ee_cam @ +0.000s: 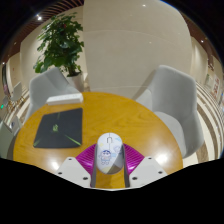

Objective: Arrange mouse

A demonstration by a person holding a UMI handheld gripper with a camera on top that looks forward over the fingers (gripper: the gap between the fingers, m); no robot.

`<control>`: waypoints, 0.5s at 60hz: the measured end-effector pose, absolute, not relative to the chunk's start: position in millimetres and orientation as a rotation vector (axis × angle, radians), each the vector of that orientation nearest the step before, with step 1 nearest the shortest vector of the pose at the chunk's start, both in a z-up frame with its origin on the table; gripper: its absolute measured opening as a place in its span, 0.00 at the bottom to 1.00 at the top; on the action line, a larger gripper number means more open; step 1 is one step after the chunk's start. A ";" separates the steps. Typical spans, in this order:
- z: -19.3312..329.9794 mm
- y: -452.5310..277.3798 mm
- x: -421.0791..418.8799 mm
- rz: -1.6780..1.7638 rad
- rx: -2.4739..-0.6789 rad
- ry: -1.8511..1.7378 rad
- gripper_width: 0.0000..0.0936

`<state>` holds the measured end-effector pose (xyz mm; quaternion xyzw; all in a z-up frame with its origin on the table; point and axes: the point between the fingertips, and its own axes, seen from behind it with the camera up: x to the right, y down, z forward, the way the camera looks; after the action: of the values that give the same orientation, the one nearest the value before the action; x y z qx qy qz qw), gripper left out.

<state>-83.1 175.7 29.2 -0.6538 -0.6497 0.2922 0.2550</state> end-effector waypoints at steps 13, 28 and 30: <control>93.9 56.6 -166.8 1.000 -1.677 -1.804 0.42; 40.2 -47.5 -199.1 0.979 -1.617 -1.891 0.42; 29.8 -54.5 -199.3 0.961 -1.610 -1.907 0.42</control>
<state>-199.3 -54.5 29.8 -0.5856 -0.6937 0.3497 0.2315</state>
